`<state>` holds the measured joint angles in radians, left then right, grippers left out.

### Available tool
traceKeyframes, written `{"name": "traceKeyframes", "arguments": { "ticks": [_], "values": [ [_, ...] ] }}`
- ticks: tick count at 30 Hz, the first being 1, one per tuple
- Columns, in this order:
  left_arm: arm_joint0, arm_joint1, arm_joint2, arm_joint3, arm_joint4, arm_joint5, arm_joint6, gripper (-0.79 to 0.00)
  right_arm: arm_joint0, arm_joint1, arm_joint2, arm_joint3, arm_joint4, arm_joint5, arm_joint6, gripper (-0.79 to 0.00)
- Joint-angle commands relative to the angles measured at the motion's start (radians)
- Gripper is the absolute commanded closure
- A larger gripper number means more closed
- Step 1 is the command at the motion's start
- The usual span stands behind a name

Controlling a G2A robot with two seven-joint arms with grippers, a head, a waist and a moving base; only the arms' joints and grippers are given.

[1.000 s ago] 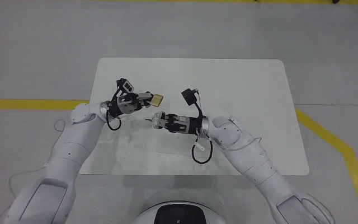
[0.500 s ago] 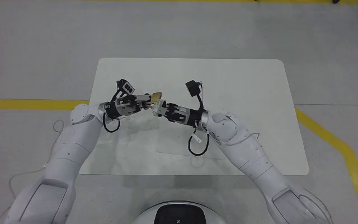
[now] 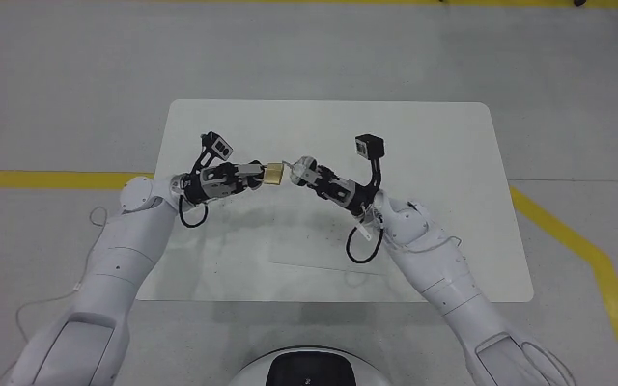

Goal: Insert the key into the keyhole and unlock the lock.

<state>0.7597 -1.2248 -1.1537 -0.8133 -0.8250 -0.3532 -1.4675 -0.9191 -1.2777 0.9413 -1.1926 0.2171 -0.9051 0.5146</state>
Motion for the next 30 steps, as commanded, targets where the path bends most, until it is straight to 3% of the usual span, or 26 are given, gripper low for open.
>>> {"name": "traceKeyframes", "arguments": {
  "ticks": [1,8,12,14,17,20,26,29,30],
  "values": [
    [0.012,0.003,-0.005,-0.034,0.021,-0.012,0.013,0.0,-0.002,0.001,0.011,0.01,0.036,0.001,0.003,0.0],
    [0.051,0.015,-0.027,-0.112,0.04,-0.027,0.027,0.0,0.012,-0.007,0.007,0.046,0.051,0.038,0.0,0.0],
    [0.059,0.022,-0.046,-0.152,0.012,0.011,-0.011,0.0,0.018,-0.014,-0.008,0.049,0.062,0.037,0.014,0.0],
    [0.061,0.033,-0.062,-0.191,0.022,0.068,-0.067,0.0,0.019,-0.013,-0.005,0.049,0.098,0.035,0.055,0.0],
    [0.074,0.05,-0.076,-0.2,-0.019,0.069,-0.068,0.0,0.012,-0.001,0.021,0.047,0.169,0.055,0.133,0.0],
    [0.069,0.064,-0.037,-0.192,-0.098,0.069,-0.068,0.0,-0.005,0.015,0.054,0.026,0.271,0.098,0.244,0.0],
    [0.069,0.064,-0.037,-0.192,-0.098,0.069,-0.068,0.0,-0.005,0.015,0.054,0.026,0.271,0.098,0.244,0.0],
    [0.069,0.064,-0.037,-0.192,-0.098,0.069,-0.068,0.0,-0.04,0.043,0.113,-0.026,0.389,0.198,0.424,0.0],
    [0.069,0.064,-0.037,-0.192,-0.098,0.069,-0.068,0.0,-0.04,0.043,0.113,-0.026,0.389,0.198,0.424,0.0]
  ]
}}
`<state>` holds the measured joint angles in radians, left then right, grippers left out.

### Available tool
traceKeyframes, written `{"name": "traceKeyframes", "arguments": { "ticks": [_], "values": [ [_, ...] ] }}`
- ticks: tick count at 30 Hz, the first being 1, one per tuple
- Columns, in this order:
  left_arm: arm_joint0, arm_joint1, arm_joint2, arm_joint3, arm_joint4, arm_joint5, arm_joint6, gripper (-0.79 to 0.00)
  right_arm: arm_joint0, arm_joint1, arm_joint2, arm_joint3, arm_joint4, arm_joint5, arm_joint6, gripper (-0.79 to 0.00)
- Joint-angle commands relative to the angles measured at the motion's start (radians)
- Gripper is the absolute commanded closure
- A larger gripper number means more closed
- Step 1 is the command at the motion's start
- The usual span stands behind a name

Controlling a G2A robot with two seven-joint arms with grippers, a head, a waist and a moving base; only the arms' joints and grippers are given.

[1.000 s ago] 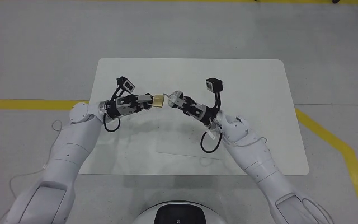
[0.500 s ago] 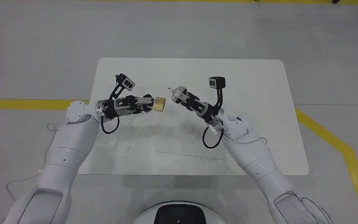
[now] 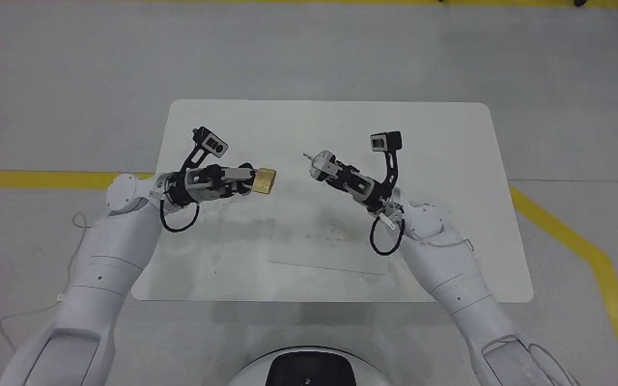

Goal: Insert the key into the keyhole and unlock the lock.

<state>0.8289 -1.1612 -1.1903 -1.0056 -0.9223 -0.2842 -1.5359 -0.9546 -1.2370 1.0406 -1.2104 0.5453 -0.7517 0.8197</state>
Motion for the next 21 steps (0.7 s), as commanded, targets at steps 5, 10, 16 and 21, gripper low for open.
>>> {"name": "traceKeyframes", "arguments": {
  "ticks": [5,10,16,21],
  "values": [
    [0.0,0.0,0.0,0.0,-0.001,0.0,0.0,0.0,-0.004,0.003,0.014,-0.008,0.061,0.044,0.119,0.0],
    [0.049,0.004,0.023,-0.042,0.114,-0.004,0.079,0.0,-0.008,0.004,0.015,-0.028,0.039,0.089,0.1,0.0],
    [0.001,0.012,0.0,-0.008,0.132,0.052,0.044,0.0,-0.015,0.022,0.066,-0.054,0.02,0.182,0.166,0.0],
    [-0.098,0.001,0.041,0.048,0.127,0.123,0.0,0.0,-0.047,0.047,0.137,-0.101,0.019,0.26,0.256,0.0]
  ]
}}
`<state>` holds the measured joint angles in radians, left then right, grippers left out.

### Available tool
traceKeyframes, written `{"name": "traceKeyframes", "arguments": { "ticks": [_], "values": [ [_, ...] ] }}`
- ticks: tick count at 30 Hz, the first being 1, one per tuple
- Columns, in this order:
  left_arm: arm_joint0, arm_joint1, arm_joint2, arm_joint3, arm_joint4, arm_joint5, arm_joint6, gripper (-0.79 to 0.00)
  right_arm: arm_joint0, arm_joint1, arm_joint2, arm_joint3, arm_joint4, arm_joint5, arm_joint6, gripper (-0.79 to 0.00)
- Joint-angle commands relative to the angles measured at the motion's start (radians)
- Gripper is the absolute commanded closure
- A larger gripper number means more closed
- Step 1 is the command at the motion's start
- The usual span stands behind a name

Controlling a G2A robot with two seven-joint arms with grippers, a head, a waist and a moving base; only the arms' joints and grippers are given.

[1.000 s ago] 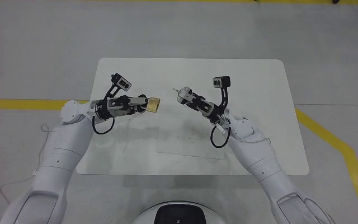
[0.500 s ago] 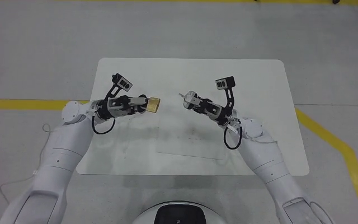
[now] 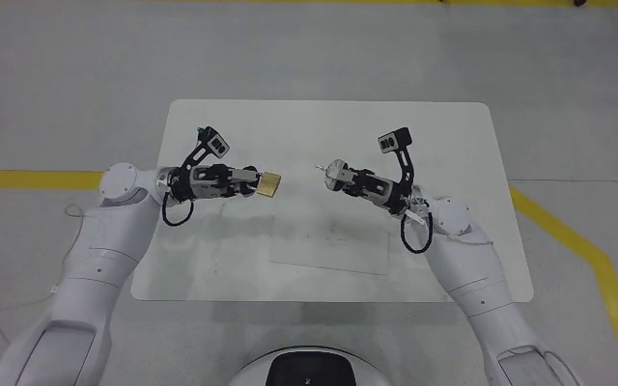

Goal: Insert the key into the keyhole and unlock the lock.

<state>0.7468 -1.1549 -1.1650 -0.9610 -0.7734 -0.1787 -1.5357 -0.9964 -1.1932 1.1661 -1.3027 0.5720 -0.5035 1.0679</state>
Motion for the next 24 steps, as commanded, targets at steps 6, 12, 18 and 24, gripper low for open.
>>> {"name": "traceKeyframes", "arguments": {
  "ticks": [6,12,18,24],
  "values": [
    [-0.148,-0.024,0.171,0.064,0.018,0.052,0.0,0.0,-0.053,0.023,0.078,-0.073,0.049,0.069,0.085,0.0],
    [-0.199,-0.038,0.192,0.141,0.009,0.034,0.0,0.0,-0.059,0.027,0.09,-0.081,0.048,0.082,0.095,0.0],
    [-0.199,-0.038,0.192,0.141,0.009,0.034,0.0,0.0,-0.059,0.027,0.09,-0.081,0.048,0.082,0.095,0.0],
    [-0.199,-0.038,0.192,0.141,0.009,0.034,0.0,0.0,-0.059,0.027,0.09,-0.081,0.048,0.082,0.095,0.0]
  ]
}}
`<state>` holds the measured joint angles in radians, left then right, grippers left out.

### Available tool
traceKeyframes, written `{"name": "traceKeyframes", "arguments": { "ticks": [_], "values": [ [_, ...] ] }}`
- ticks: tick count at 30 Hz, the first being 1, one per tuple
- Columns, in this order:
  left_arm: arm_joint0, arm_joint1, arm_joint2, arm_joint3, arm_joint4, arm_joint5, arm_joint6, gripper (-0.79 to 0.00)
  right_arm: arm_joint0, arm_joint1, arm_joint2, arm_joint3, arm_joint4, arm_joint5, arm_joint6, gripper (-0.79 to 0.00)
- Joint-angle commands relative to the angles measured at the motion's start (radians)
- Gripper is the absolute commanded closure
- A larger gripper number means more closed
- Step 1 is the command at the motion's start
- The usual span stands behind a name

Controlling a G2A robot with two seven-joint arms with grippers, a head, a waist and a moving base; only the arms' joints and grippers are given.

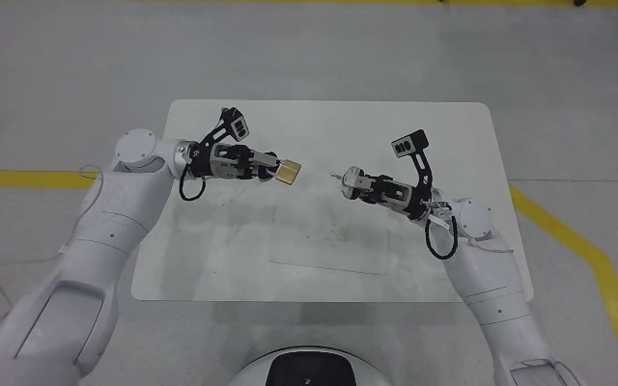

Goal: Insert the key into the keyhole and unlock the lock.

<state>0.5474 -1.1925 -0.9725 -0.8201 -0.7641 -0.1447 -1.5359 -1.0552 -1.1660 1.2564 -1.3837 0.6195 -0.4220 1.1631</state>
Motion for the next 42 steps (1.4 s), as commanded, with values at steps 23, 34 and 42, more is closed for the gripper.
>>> {"name": "traceKeyframes", "arguments": {
  "ticks": [23,34,42],
  "values": [
    [0.301,0.041,-0.183,-0.458,0.22,-0.359,0.585,0.0,0.068,-0.079,-0.161,0.101,0.202,0.072,-0.411,0.0],
    [0.366,0.048,-0.208,-0.559,0.339,-0.409,0.645,0.0,0.138,-0.128,-0.243,0.201,0.299,0.025,-0.377,0.0],
    [0.361,0.049,-0.204,-0.556,0.42,-0.401,0.664,0.0,0.165,-0.155,-0.271,0.237,0.331,0.017,-0.354,0.0]
  ]
}}
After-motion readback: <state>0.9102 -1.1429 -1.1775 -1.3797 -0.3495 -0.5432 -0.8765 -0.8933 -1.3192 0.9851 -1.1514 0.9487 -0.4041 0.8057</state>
